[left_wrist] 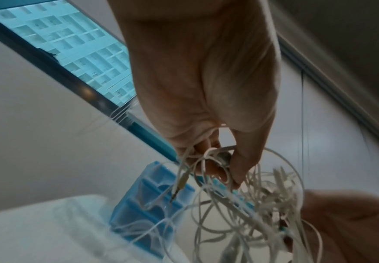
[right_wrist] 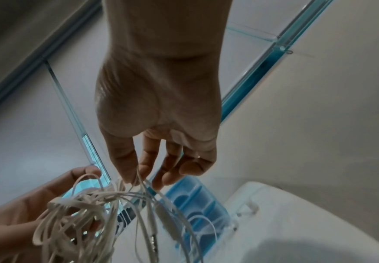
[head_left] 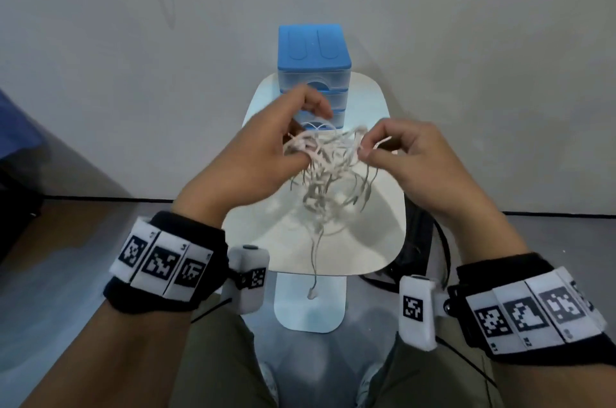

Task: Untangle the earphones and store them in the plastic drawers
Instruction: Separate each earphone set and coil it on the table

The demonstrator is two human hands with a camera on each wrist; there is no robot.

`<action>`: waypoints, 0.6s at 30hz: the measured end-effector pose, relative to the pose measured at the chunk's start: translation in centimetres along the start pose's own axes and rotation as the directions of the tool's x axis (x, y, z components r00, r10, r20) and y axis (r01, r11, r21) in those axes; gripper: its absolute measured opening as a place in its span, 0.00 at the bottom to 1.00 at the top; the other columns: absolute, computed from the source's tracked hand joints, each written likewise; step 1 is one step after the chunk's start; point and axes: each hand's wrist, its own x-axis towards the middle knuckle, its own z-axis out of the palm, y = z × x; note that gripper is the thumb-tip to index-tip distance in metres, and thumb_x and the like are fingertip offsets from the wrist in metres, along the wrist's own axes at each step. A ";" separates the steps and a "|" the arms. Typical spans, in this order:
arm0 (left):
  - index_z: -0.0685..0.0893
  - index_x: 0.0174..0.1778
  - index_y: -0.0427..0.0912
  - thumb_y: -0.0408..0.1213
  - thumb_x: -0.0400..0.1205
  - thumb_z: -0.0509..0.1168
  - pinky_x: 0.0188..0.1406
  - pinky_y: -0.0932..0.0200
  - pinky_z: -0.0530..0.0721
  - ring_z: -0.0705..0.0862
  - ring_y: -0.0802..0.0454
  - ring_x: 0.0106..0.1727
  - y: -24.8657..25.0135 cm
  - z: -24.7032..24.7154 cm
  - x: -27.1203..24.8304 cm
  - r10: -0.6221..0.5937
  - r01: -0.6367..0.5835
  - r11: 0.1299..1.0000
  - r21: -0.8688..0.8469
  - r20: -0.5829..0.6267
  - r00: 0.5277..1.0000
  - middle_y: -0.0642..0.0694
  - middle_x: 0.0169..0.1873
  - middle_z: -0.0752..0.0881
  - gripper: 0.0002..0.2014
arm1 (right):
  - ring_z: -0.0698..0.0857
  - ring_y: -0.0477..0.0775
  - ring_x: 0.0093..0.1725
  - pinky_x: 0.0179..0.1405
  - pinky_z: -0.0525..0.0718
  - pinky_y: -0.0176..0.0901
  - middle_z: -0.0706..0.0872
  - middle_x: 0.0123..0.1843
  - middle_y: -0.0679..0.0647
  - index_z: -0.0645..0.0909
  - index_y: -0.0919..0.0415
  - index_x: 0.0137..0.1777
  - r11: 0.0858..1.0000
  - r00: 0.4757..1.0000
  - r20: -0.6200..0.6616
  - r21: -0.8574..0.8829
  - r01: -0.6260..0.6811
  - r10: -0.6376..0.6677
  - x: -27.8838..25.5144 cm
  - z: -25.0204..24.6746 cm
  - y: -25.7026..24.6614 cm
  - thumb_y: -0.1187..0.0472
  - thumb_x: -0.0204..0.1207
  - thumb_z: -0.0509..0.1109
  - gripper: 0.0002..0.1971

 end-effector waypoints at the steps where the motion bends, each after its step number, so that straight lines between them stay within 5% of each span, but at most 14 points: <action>1: 0.78 0.62 0.46 0.15 0.76 0.66 0.41 0.67 0.76 0.80 0.54 0.38 0.8 -0.5 0.8 0.046 -0.044 0.999 0.030 -0.037 0.998 0.61 0.52 0.83 0.25 | 0.79 0.40 0.35 0.39 0.75 0.27 0.86 0.34 0.39 0.87 0.64 0.41 0.999 0.998 -0.050 0.003 0.034 -0.034 0.5 -0.5 -0.6 0.68 0.76 0.78 0.04; 8: 0.80 0.63 0.47 0.21 0.78 0.67 0.53 0.46 0.87 0.88 0.48 0.48 5.8 -3.5 5.7 0.367 -0.302 0.886 0.352 -0.134 0.921 0.49 0.61 0.84 0.21 | 0.80 0.46 0.34 0.37 0.78 0.41 0.91 0.38 0.57 0.89 0.62 0.40 0.968 0.960 -0.155 -0.132 0.214 -0.233 3.0 -3.4 -4.7 0.66 0.71 0.80 0.02; 14: 0.83 0.66 0.41 0.23 0.78 0.64 0.53 0.50 0.86 0.88 0.52 0.50 8.7 -4.8 8.2 0.496 -0.395 0.783 0.480 -0.099 0.863 0.54 0.61 0.85 0.21 | 0.89 0.68 0.39 0.42 0.89 0.59 0.91 0.39 0.63 0.88 0.68 0.43 0.953 0.932 -0.201 -0.091 0.290 -0.303 3.6 -4.1 -6.5 0.68 0.72 0.79 0.03; 16: 0.83 0.67 0.41 0.24 0.78 0.63 0.54 0.50 0.86 0.87 0.54 0.51 9.0 -4.7 8.4 0.505 -0.398 0.783 0.479 -0.114 0.856 0.53 0.62 0.85 0.21 | 0.89 0.67 0.40 0.42 0.89 0.57 0.91 0.39 0.60 0.87 0.67 0.44 0.953 0.930 -0.205 -0.085 0.292 -0.304 3.7 -4.1 -6.7 0.68 0.73 0.78 0.03; 18: 0.84 0.65 0.44 0.26 0.79 0.64 0.54 0.50 0.87 0.87 0.56 0.50 8.8 -4.4 8.2 0.502 -0.399 0.808 0.433 -0.153 0.851 0.55 0.61 0.86 0.19 | 0.88 0.54 0.35 0.36 0.84 0.47 0.90 0.37 0.57 0.85 0.69 0.44 0.953 0.931 -0.205 -0.044 0.300 -0.303 3.7 -4.2 -6.6 0.70 0.74 0.76 0.02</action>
